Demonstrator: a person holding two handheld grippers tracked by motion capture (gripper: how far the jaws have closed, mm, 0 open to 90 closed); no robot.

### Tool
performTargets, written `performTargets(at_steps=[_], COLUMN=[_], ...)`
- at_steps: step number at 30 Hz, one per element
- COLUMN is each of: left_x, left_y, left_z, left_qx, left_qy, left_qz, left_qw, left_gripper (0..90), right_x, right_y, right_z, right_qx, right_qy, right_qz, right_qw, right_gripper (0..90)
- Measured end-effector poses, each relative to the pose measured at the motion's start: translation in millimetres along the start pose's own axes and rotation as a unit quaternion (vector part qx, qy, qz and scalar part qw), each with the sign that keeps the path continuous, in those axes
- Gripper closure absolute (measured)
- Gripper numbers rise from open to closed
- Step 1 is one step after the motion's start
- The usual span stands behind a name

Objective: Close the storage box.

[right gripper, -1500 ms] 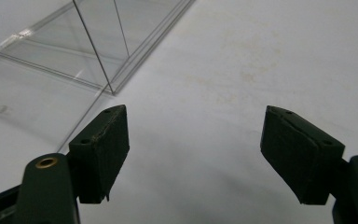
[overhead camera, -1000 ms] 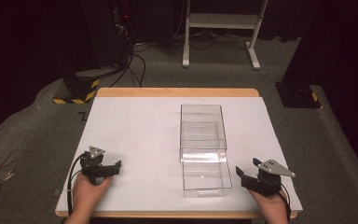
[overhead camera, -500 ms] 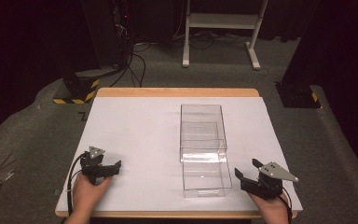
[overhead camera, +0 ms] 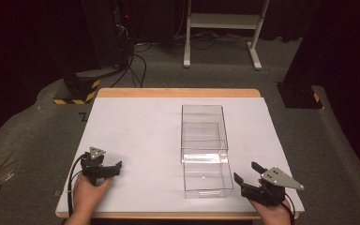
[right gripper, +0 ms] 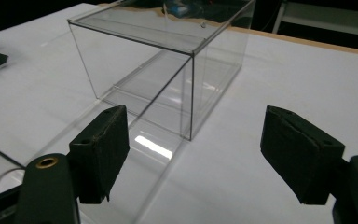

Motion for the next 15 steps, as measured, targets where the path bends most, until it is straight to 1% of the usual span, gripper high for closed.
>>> performTargets(at_steps=[1,2,3,4,5,6,8,9,15], left_x=[0.0,0.0,0.0,0.0,0.0,0.0,0.0,0.0,0.0], left_y=[0.0,0.0,0.0,0.0,0.0,0.0,0.0,0.0,0.0], left_z=[0.0,0.0,0.0,0.0,0.0,0.0,0.0,0.0,0.0], left_qx=[0.0,0.0,0.0,0.0,0.0,0.0,0.0,0.0,0.0], left_qy=[0.001,0.001,0.0,0.0,0.0,0.0,0.0,0.0,0.0], left_qz=[0.0,0.0,0.0,0.0,0.0,0.0,0.0,0.0,0.0], left_qw=[1.0,1.0,1.0,1.0,1.0,1.0,1.0,1.0,1.0], left_gripper=[2.7,2.7,2.7,2.7,2.7,2.7,2.7,2.7,2.7], right_x=[3.4,3.4,7.2,7.2,11.1,12.9,14.7,18.5,25.3], right_y=[0.3,0.3,0.3,0.3,-0.3,-0.9,-1.5,-2.4,-4.5], right_z=[-1.9,-1.9,-3.6,-3.6,-4.6,-5.2,-5.7,-7.3,-9.9], right_qx=[-0.003,-0.003,-0.004,-0.004,-0.006,-0.006,-0.006,-0.006,-0.008], right_qy=[0.005,0.005,0.009,0.009,0.017,0.022,0.023,0.027,0.038], right_qz=[0.001,0.001,-0.004,-0.004,0.001,0.0,-0.003,-0.003,-0.002], right_qw=[1.0,1.0,0.9999,0.9999,0.9998,0.9997,0.9997,0.9996,0.9993], right_gripper=[23.8,23.8,23.8,23.8,23.8,23.8,23.8,23.8,23.8])
Point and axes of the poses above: each handheld gripper's, and its own axes: z roughly forward along the jaws, y roughly out of its top, x roughly to its left, the point moved 4 cm from there along z, roughly forward along the jaws, and after that the axes turned 8 degrees about z, right-handed, at the moved point
